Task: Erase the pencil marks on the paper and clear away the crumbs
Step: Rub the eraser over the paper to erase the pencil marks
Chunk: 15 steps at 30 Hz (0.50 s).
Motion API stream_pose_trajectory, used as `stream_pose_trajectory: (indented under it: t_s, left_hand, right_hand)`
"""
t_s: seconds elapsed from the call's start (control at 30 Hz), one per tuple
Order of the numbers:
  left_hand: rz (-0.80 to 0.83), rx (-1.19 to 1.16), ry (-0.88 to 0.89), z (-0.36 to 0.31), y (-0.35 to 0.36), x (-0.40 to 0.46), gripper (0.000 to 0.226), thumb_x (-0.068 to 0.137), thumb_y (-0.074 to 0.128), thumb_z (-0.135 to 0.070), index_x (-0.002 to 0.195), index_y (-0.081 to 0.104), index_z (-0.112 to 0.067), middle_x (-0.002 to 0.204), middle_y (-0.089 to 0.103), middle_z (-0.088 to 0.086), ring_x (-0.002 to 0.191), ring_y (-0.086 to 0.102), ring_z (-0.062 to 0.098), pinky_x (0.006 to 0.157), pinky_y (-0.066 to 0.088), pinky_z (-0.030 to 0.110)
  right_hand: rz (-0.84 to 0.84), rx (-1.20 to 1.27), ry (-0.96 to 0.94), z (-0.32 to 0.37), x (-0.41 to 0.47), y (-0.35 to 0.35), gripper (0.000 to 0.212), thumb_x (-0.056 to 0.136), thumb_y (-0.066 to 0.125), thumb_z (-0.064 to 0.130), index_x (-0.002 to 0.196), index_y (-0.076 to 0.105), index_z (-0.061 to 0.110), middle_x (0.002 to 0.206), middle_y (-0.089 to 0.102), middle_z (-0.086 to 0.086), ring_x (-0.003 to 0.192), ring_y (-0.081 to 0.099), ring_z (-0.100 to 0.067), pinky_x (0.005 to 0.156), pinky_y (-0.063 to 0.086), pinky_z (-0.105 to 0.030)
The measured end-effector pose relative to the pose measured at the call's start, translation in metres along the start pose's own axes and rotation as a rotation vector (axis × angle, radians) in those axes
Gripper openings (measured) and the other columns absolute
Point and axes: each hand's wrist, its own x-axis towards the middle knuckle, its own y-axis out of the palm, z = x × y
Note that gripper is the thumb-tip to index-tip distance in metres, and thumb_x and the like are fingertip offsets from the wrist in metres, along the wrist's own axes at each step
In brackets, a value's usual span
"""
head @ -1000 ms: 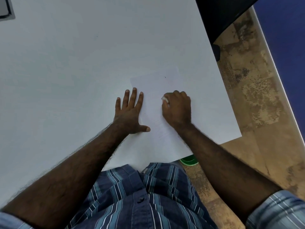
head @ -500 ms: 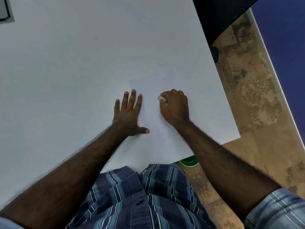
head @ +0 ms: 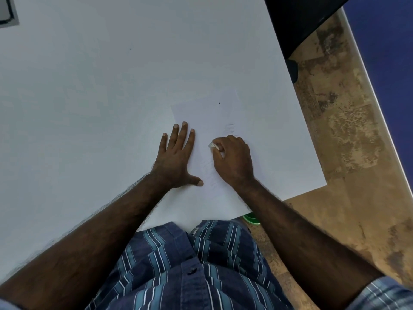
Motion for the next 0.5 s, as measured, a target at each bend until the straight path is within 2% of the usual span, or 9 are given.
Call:
stream_pose_trajectory:
  t_s: [0.07,0.23,0.3,0.43,0.5]
  left_hand:
    - [0.002,0.006,-0.012,0.0,0.0,0.001,0.155,0.062,0.073,-0.086,0.161,-0.024,-0.016,0.165,-0.038,0.007,0.153,-0.034,0.028,0.127,-0.013,0.051]
    - [-0.015,0.033,-0.042,-0.002,0.001,0.003,0.16,0.056,0.074,-0.089,0.161,-0.023,-0.016,0.167,-0.033,0.007,0.155,-0.029,0.029,0.128,-0.009,0.052]
    - [0.0,0.04,-0.045,-0.003,0.0,0.002,0.16,0.057,0.075,-0.087,0.161,-0.024,-0.016,0.167,-0.034,0.008,0.155,-0.029,0.03,0.127,-0.01,0.052]
    - [0.012,0.032,-0.042,-0.004,-0.003,0.002,0.159,0.058,0.076,-0.086,0.161,-0.025,-0.017,0.166,-0.035,0.007,0.154,-0.031,0.029,0.127,-0.009,0.053]
    - [0.018,0.035,-0.041,-0.004,-0.003,0.002,0.159,0.059,0.076,-0.086,0.16,-0.025,-0.017,0.166,-0.036,0.007,0.154,-0.031,0.029,0.127,-0.01,0.052]
  right_hand:
    - [0.012,-0.013,-0.039,0.003,-0.01,0.004,0.016,0.097,0.071,0.026,0.107,0.077,0.015,0.099,0.076,-0.003,0.091,0.067,-0.024,0.085,0.055,-0.043]
    - [0.096,-0.081,-0.272,0.013,-0.034,0.012,0.021,0.1,0.061,0.027,0.111,0.077,0.019,0.1,0.073,-0.001,0.091,0.062,-0.023,0.081,0.048,-0.041]
    - [0.04,-0.136,-0.232,0.01,-0.022,0.007,0.021,0.097,0.059,0.025,0.106,0.077,0.02,0.096,0.072,-0.002,0.089,0.062,-0.026,0.079,0.047,-0.042]
    - [-0.137,-0.168,0.011,-0.005,0.012,-0.007,0.013,0.088,0.061,0.019,0.092,0.074,0.019,0.087,0.069,-0.004,0.083,0.061,-0.035,0.073,0.047,-0.044]
    - [-0.126,-0.147,0.018,-0.003,0.012,-0.006,0.013,0.091,0.061,0.019,0.092,0.074,0.019,0.087,0.068,-0.004,0.084,0.061,-0.033,0.074,0.047,-0.044]
